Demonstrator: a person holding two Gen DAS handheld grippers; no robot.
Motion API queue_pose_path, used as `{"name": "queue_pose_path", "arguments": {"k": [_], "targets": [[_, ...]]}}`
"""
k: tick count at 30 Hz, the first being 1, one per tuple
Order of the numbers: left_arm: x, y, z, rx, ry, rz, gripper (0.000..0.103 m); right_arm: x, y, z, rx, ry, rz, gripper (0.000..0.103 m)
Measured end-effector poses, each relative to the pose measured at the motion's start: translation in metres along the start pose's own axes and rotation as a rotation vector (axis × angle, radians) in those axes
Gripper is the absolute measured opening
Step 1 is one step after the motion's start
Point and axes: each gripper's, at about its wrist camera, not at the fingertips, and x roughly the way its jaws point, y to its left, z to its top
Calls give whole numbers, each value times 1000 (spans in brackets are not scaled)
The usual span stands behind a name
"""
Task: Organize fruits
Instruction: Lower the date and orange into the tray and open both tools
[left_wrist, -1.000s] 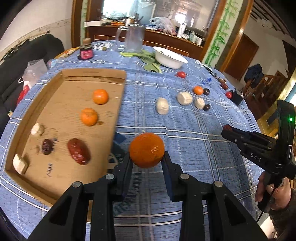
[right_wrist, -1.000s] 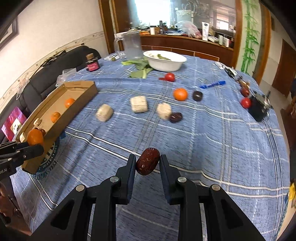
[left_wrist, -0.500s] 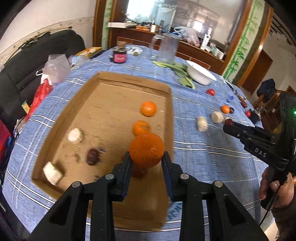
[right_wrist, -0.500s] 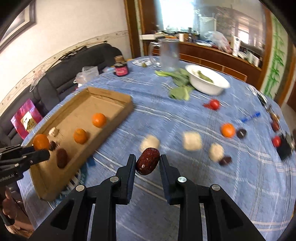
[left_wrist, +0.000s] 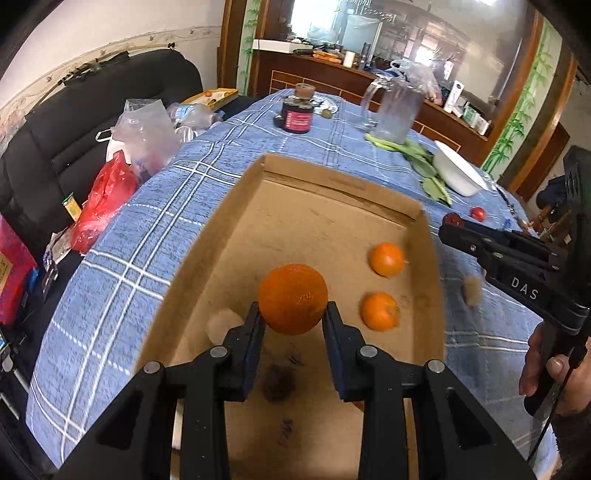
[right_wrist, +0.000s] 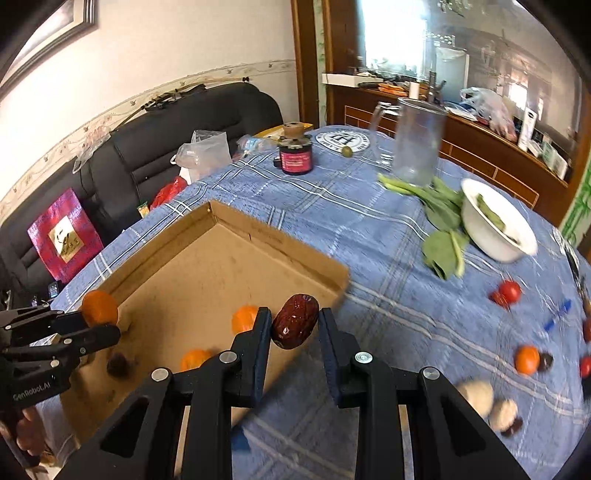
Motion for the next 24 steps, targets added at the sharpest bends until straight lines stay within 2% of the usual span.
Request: {"name": "queue_pose_path", "arguments": {"k": [11,20,24], "targets": [[39,14,27,-15,55,21,30,67,-3,20,34,77,-5,28],[64,17,33,-44,145,21,30,86,4,22,-16,104,-19,28],[65,18,34,-45,143,27,31,91,8,23,-43,108,-31,28]]}}
